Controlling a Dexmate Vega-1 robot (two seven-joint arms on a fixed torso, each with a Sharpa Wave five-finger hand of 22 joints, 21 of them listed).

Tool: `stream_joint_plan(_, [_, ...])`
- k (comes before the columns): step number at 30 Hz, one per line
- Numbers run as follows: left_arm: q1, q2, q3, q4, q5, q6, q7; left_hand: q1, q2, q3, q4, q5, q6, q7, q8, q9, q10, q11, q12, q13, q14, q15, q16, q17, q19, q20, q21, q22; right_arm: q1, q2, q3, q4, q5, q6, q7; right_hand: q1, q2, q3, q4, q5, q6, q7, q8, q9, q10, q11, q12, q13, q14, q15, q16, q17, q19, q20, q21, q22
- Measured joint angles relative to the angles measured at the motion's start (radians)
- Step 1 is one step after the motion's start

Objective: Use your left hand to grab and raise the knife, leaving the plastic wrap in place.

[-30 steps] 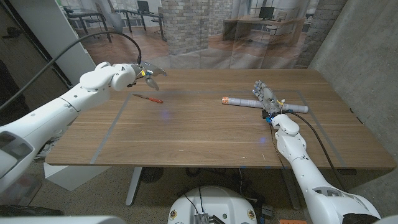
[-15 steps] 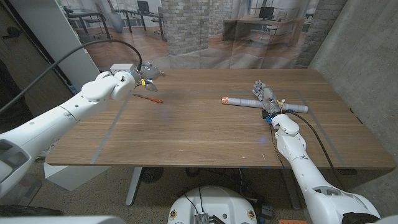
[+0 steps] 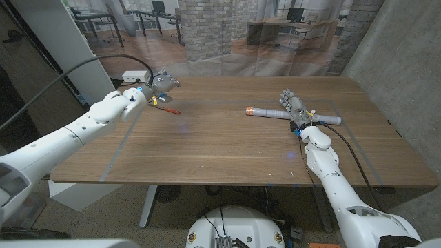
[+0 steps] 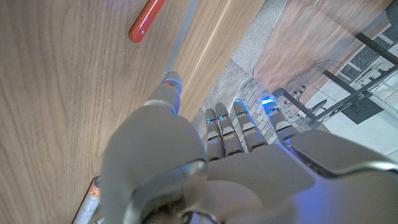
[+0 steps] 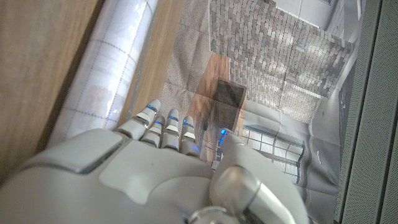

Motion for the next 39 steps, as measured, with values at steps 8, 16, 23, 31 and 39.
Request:
stream_joint_plan(8, [0.008, -0.026, -0.003, 0.067, -0.07, -0.019, 0.062, 0.0, -0.035, -0.053, 0.002, 0.015, 0.013, 0.016, 0.023, 0.017, 0.02, 0.005, 0.056, 0.047, 0.043, -0.018, 0.062, 0.067, 0.054, -0.006, 0.04, 0.019, 0.0, -0.004, -0.006, -0.009, -0.01, -0.01, -0.008, -0.005, -0.005, -0.003, 0.002, 0.0, 0.004, -0.004, 0.0, 0.0, 0.004, 0.004, 0.0, 0.0, 0.003, 0.003, 0.0, 0.0, 0.002, 0.002, 0.0, 0.0])
stream_joint_plan(16, [-0.005, -0.059, 0.0, 0.134, -0.141, -0.039, 0.085, 0.046, -0.048, -0.084, -0.006, 0.042, 0.06, 0.027, 0.07, 0.033, 0.106, -0.006, 0.128, 0.091, 0.109, -0.023, 0.129, 0.128, 0.097, -0.014, 0.076, 0.033, 0.0, -0.008, -0.011, -0.016, -0.019, -0.021, -0.016, -0.01, -0.01, -0.007, 0.007, 0.0, 0.007, 0.0, 0.0, 0.0, 0.004, 0.004, 0.0, 0.0, 0.003, 0.003, 0.0, 0.0, 0.002, 0.002, 0.0, 0.0])
stream_joint_plan(23, [-0.034, -0.083, 0.022, 0.191, -0.185, -0.054, 0.092, 0.074, -0.039, -0.093, -0.006, 0.05, 0.086, 0.021, 0.093, 0.043, 0.125, -0.018, 0.155, 0.114, 0.123, -0.02, 0.153, 0.155, 0.098, -0.016, 0.087, 0.039, 0.005, -0.011, -0.014, -0.018, -0.027, -0.031, -0.024, -0.014, -0.014, -0.007, 0.007, 0.0, 0.007, 0.0, 0.0, 0.0, 0.004, 0.004, 0.0, 0.0, 0.003, 0.003, 0.0, 0.0, 0.002, 0.002, 0.0, 0.0])
stream_joint_plan(31, [-0.065, -0.104, 0.05, 0.24, -0.201, -0.066, 0.096, 0.087, -0.042, -0.103, -0.005, 0.05, 0.086, 0.021, 0.101, 0.047, 0.125, -0.018, 0.166, 0.127, 0.131, -0.022, 0.164, 0.17, 0.098, -0.016, 0.093, 0.04, 0.015, -0.013, -0.018, -0.007, -0.034, -0.032, -0.028, -0.018, -0.018, -0.007, 0.007, 0.0, 0.007, 0.0, 0.0, 0.0, 0.004, 0.004, 0.0, 0.0, 0.003, 0.003, 0.0, 0.0, 0.002, 0.002, 0.0, 0.0])
stream_joint_plan(39, [-0.098, -0.116, 0.085, 0.277, -0.2, -0.076, 0.08, 0.103, -0.044, -0.118, -0.006, 0.05, 0.066, 0.013, 0.101, 0.053, 0.103, -0.029, 0.173, 0.148, 0.098, -0.023, 0.165, 0.195, 0.083, -0.023, 0.097, 0.043, 0.023, -0.013, -0.019, 0.004, -0.038, -0.033, -0.031, -0.018, -0.018, -0.011, 0.011, 0.0, 0.007, 0.0, 0.0, 0.0, 0.003, 0.003, 0.0, 0.0, 0.003, 0.003, 0.0, 0.0, 0.002, 0.002, 0.0, 0.0])
